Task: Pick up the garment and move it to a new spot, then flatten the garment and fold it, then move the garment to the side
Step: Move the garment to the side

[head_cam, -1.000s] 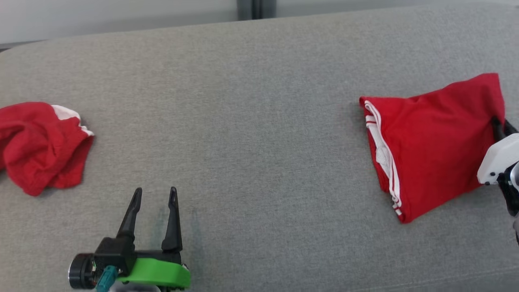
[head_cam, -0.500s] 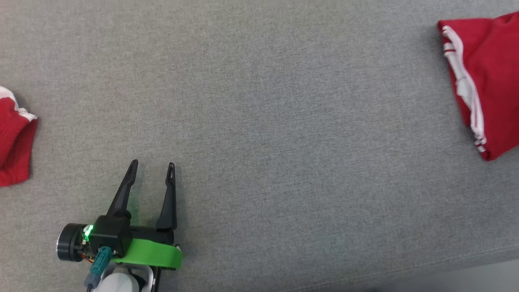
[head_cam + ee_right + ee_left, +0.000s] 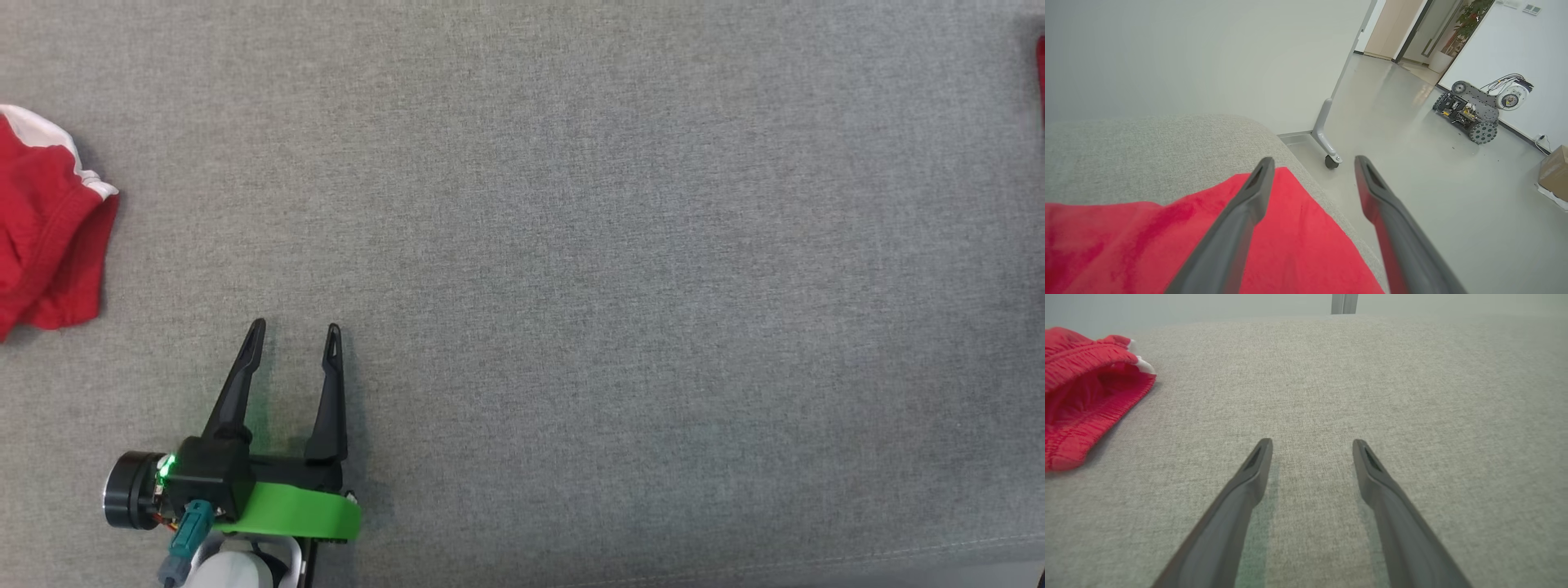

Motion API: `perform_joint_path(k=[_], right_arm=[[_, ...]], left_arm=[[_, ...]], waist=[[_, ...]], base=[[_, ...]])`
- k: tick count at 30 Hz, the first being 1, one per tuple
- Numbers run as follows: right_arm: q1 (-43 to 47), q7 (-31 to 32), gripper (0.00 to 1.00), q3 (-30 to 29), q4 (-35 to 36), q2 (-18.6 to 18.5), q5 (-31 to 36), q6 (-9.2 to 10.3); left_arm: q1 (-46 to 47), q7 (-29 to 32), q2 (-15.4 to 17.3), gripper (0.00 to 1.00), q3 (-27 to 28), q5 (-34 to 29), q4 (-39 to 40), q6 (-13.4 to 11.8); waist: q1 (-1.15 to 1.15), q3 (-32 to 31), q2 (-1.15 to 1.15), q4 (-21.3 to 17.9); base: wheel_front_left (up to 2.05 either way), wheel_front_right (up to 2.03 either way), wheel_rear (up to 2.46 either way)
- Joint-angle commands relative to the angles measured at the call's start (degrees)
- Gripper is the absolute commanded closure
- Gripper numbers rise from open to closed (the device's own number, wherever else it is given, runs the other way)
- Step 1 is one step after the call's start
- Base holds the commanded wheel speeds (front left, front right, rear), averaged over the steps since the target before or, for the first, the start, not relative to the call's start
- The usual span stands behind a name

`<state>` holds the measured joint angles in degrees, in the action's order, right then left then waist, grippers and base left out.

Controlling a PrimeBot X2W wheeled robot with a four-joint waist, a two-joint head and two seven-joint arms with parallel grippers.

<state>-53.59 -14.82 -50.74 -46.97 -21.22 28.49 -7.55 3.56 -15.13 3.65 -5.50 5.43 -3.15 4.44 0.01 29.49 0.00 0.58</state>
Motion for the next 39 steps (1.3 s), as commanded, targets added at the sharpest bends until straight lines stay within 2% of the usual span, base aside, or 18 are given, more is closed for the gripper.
perform_joint_path(k=[1,4,9,14,17,19,25,29,33,39], right_arm=[[0.7,-0.5,0.0,1.9,2.4,0.7,0.0,0.12],[4.8,-0.3,0.0,7.8,8.6,3.3,-2.9,0.12],[16.9,-0.4,0.0,17.7,21.2,6.5,-10.4,0.12],[30.6,-0.4,0.0,24.0,31.6,10.9,-16.8,0.14],[39.8,-0.4,0.0,27.1,36.9,14.6,-19.0,0.12],[45.1,-0.4,0.0,28.9,39.3,15.6,-19.7,0.14],[57.9,-0.4,0.0,33.1,42.6,18.1,-23.2,0.13],[63.4,-0.4,0.0,36.5,41.6,18.3,-27.0,0.12],[65.7,-0.4,0.0,39.8,40.6,18.2,-29.6,0.12],[65.7,-0.4,0.0,40.9,40.2,18.3,-30.2,0.12]], left_arm=[[0.0,0.0,-0.2,0.0,0.1,0.6,0.0,-0.5],[0.0,0.0,-0.4,0.0,0.3,1.6,-0.5,-1.0],[-1.9,0.0,-0.7,0.0,-0.3,4.6,-1.5,-2.5],[-5.0,0.0,-0.7,0.0,-1.4,7.8,-1.9,-5.2],[-7.6,0.0,-0.7,0.0,-1.6,8.7,-2.1,-6.4],[-9.4,0.0,-0.7,0.0,-1.4,8.8,-2.2,-6.7],[-13.1,0.0,-0.7,0.0,-0.5,8.3,-2.7,-6.4],[-14.1,0.0,-0.7,0.0,0.2,7.7,-3.1,-5.5],[-14.6,0.0,-0.7,0.0,0.3,6.9,-3.5,-4.5],[-13.7,0.0,-0.7,0.0,-0.3,7.3,-3.8,-3.6]], waist=[[-0.01,-2.0,0.0,-0.4],[-0.01,-4.5,0.0,-0.7],[-0.01,-11.6,0.0,0.1],[-0.01,-18.7,0.0,1.7],[-0.01,-22.6,0.0,2.9],[-0.01,-24.8,0.0,3.7],[-0.01,-29.6,0.0,5.6],[-0.01,-30.9,0.0,6.1],[-0.01,-31.5,0.0,6.0],[-0.01,-31.6,0.0,5.6]], base=[[0.0,0.0,0.0],[0.0,0.0,0.0],[0.0,0.0,0.0],[0.0,0.0,0.0],[0.0,0.0,0.0],[0.0,0.0,0.0],[0.0,0.0,0.0],[0.0,0.0,0.0],[0.0,0.0,0.0],[0.0,0.0,0.0]])
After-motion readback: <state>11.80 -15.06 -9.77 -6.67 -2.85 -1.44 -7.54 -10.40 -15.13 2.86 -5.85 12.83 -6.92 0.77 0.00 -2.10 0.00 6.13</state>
